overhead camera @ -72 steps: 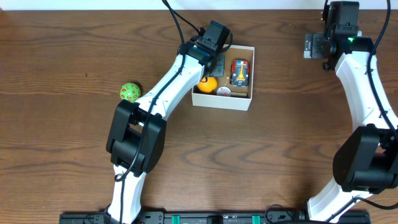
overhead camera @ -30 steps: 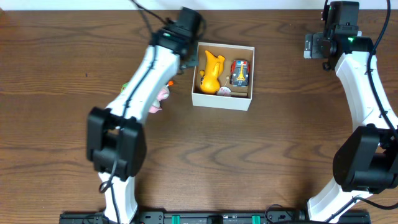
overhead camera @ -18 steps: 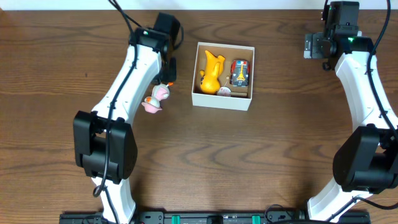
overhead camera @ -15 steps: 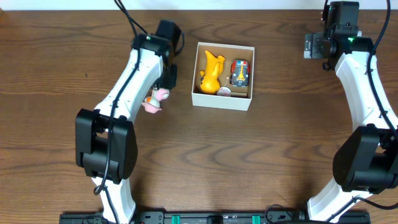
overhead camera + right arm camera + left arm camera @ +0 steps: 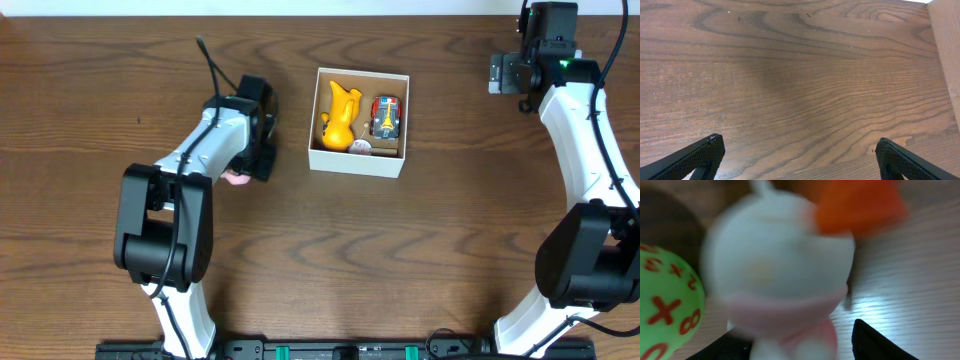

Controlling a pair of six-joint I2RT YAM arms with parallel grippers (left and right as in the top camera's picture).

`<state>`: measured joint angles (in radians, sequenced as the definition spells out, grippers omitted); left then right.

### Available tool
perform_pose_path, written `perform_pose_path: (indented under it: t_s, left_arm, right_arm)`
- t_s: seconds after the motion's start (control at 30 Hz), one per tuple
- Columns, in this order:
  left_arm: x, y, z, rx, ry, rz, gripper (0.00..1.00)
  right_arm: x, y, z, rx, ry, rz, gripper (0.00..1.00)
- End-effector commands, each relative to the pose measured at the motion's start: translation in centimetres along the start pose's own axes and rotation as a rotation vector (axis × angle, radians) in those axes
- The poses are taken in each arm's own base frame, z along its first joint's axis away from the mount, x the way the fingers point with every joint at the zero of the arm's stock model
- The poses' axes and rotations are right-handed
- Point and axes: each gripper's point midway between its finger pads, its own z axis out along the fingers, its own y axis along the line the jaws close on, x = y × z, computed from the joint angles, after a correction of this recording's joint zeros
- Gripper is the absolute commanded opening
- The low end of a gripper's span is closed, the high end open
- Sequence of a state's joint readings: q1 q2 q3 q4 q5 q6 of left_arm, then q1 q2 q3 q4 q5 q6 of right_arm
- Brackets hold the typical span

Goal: Pack container
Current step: 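Grasp the white-pink chick toy with the left gripper and lift it, then carry the chick toy into the box and open the left gripper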

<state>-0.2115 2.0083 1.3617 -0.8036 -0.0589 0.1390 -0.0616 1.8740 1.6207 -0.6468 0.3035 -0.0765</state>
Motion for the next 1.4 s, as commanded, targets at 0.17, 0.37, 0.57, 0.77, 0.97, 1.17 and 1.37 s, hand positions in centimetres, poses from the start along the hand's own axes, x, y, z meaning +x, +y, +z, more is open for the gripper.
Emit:
perform_pose_path:
  t_s: [0.17, 0.37, 0.57, 0.77, 0.97, 1.17, 1.37]
  left_arm:
    - [-0.6, 2.6, -0.1, 0.009, -0.022, -0.027, 0.06]
    - [-4.4, 3.3, -4.4, -0.001, -0.164, -0.037, 0.06]
    - [-8.5, 3.1, -12.1, 0.001, -0.382, -0.033, 0.06]
    - [-11.9, 0.7, -21.1, 0.215, -0.61, -0.151, 0.06]
    - [-14.4, -2.9, -26.9, 0.439, -0.752, -0.22, 0.06]
    - [-16.6, -7.0, -27.8, 0.462, -0.827, -0.148, 0.06]
    - [-18.1, -11.3, -23.8, 0.482, -0.765, -0.088, 0.06]
  right_arm:
    - [-0.5, -0.3, -0.2, 0.005, -0.011, 0.018, 0.99]
    - [-0.5, -0.3, -0.2, 0.006, -0.011, 0.018, 0.99]
    - [-0.5, -0.3, -0.2, 0.006, -0.011, 0.018, 0.99]
    - [-0.5, -0.3, -0.2, 0.005, -0.011, 0.018, 0.99]
    - [-0.5, -0.3, -0.2, 0.005, -0.011, 0.018, 0.99]
    - [-0.5, -0.3, -0.2, 0.005, -0.011, 0.018, 0.99]
    - [-0.5, -0.3, -0.2, 0.006, -0.011, 0.018, 0.99]
